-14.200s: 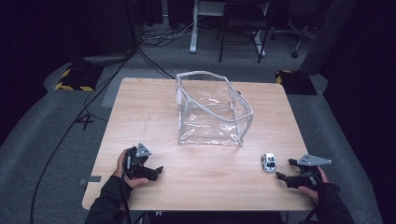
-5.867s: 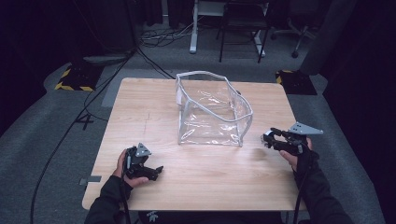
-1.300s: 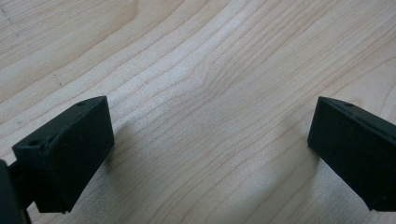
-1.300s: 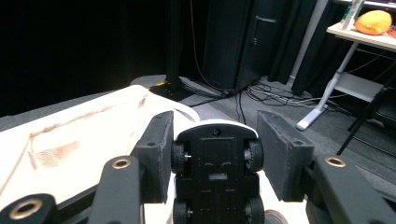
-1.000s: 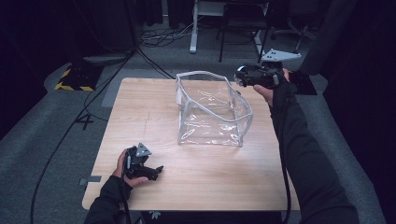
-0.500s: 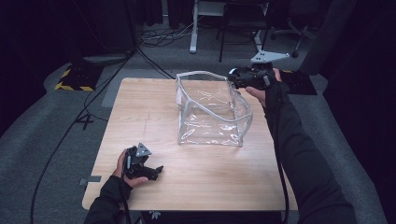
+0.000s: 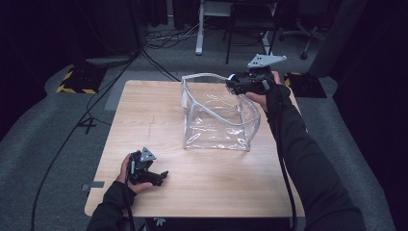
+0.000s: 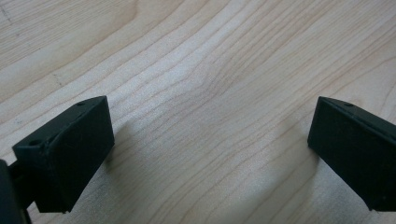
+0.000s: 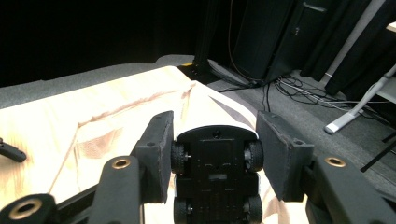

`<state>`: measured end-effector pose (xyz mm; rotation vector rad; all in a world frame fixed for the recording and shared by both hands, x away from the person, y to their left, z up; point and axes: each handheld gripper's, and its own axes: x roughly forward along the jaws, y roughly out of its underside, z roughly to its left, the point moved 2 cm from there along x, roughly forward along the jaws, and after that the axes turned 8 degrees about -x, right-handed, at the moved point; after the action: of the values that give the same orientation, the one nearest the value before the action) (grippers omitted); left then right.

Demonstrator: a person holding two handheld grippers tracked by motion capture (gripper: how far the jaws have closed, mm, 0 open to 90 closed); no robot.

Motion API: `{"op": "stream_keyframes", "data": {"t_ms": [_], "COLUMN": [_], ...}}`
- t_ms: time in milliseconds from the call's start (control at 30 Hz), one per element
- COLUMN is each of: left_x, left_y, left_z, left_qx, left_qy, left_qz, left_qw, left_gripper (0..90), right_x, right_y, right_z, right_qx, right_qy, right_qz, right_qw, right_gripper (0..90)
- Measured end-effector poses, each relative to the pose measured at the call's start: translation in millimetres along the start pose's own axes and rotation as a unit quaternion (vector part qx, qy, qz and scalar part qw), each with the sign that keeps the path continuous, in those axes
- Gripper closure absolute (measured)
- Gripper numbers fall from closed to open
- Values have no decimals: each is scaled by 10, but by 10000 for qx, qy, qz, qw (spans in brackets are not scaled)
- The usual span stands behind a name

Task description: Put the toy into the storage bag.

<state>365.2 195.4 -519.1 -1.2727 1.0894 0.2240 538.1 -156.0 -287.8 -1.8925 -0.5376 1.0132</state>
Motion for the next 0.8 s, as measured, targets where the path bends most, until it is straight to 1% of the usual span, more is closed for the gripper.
{"op": "stream_keyframes", "data": {"t_ms": [233, 467, 533, 633, 733, 767, 800], "left_x": [0, 0, -1, -1, -1, -1, -1], "left_y": [0, 0, 2, 2, 2, 2, 2], "left_z": [0, 0, 0, 0, 0, 0, 0], "left_qx": [1, 3, 3, 3, 6, 3, 2], "left_qy": [-2, -2, 4, 2, 1, 4, 2], "left_qz": [-3, -1, -1, -2, -1, -2, -3], "left_qw": [10000, 10000, 10000, 10000, 10000, 10000, 10000], "left_gripper": [6, 6, 7, 7, 7, 7, 7], "right_x": [117, 215, 243, 292, 332, 342, 356], "right_y": [10, -2, 3, 11, 4, 1, 0], "right_z": [47, 66, 61, 65, 76, 85, 82], "right_qx": [-120, -213, -262, -253, -316, -291, -341], "right_qy": [-119, -223, -269, -317, -401, -409, -431], "right_qz": [151, 432, 519, 645, 798, 868, 909], "right_qw": [9997, 9986, 9979, 9971, 9955, 9950, 9943], "right_gripper": [488, 488, 488, 488, 488, 488, 488]}}
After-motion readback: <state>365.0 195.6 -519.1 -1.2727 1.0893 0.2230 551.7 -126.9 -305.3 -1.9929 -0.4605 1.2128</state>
